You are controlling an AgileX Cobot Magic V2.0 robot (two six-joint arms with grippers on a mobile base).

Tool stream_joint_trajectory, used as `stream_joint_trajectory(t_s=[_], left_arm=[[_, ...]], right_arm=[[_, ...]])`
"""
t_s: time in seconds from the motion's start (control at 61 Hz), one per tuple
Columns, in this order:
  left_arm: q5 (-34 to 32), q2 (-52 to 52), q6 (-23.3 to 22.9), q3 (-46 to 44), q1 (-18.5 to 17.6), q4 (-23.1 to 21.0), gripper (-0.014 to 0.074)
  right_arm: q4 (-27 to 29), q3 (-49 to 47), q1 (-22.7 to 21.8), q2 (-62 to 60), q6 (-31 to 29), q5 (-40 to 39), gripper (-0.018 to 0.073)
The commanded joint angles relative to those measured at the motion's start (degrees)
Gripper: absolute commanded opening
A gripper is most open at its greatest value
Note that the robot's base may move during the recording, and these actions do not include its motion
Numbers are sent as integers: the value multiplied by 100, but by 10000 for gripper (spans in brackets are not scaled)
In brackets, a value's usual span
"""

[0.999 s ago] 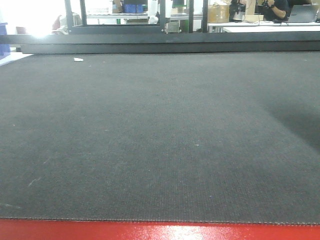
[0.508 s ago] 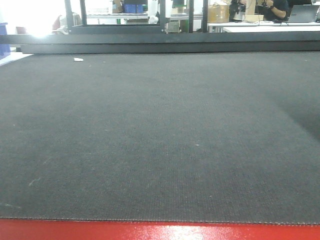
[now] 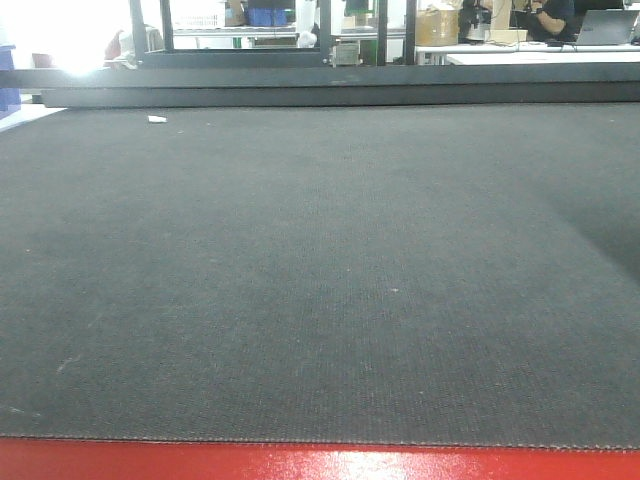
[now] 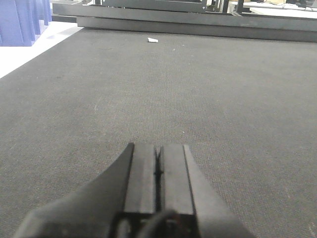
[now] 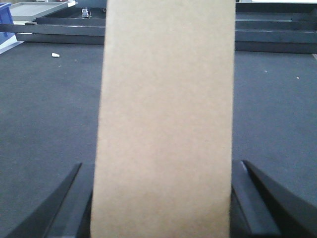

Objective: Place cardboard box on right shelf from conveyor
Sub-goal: 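Raise the held box clear of the conveyor with the right gripper, then drive the base to the steel shelf holding the box in the right gripper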

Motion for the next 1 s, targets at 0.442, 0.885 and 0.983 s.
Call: stream_joint_trajectory(t_s=[0.442, 0.885, 0.983], left_arm=[[-496, -86, 2, 44, -16, -34, -116], [-496, -86, 2, 44, -16, -34, -116], [-496, -86, 2, 44, -8, -34, -116]], right_arm=[[-148, -142, -40, 88, -37, -571, 216], [-148, -142, -40, 88, -37, -571, 216], [-148, -142, -40, 88, -37, -571, 216]])
